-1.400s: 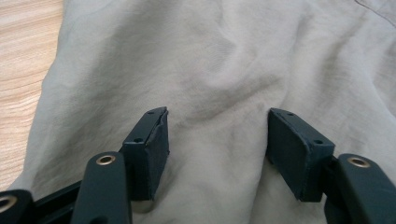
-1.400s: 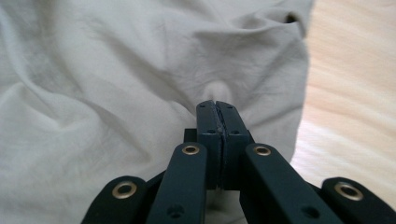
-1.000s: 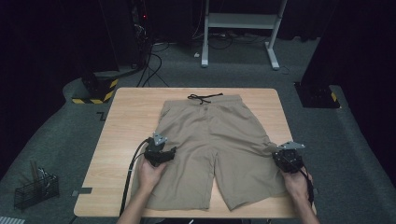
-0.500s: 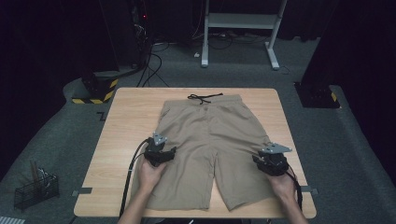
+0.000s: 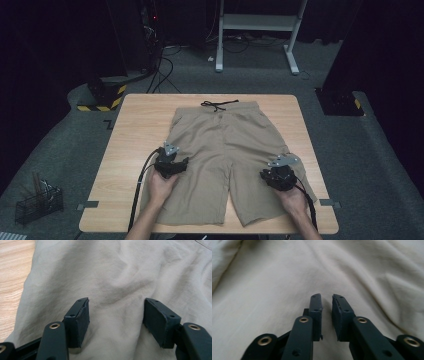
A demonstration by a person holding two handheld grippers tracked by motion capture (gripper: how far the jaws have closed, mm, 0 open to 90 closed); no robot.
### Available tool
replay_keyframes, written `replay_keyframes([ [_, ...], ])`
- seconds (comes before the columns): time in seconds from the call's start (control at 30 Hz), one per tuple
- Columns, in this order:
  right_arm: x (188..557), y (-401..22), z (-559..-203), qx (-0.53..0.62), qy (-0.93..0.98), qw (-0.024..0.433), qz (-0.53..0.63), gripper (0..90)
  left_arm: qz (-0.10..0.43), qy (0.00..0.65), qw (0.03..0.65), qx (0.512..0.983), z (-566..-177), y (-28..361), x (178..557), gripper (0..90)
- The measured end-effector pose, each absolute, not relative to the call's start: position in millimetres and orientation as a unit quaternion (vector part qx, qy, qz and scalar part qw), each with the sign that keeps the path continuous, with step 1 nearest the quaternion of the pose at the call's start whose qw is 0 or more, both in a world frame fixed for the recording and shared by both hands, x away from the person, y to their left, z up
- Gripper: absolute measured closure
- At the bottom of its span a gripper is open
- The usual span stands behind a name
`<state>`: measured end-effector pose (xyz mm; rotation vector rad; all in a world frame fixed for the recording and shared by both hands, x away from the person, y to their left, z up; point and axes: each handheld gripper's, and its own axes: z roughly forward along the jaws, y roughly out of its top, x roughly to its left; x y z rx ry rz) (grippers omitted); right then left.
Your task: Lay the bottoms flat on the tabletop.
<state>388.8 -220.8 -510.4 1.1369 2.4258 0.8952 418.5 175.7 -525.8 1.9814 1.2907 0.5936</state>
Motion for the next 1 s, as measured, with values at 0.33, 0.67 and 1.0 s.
replay_keyframes([
  [0.33, 368, -199, -501, 0.336, 0.861, 0.19, 0.332, 67.7, 0.197, 0.519, 0.356, 0.752, -521, 178, 422, 38.7],
  [0.67, 437, -210, -506, 0.419, 0.819, 0.185, 0.346, 60.1, 0.213, 0.514, 0.342, 0.757, -497, 181, 451, 38.7],
  [1.0, 443, -210, -516, 0.438, 0.817, 0.176, 0.331, 56.4, 0.182, 0.518, 0.305, 0.778, -505, 173, 475, 39.2],
])
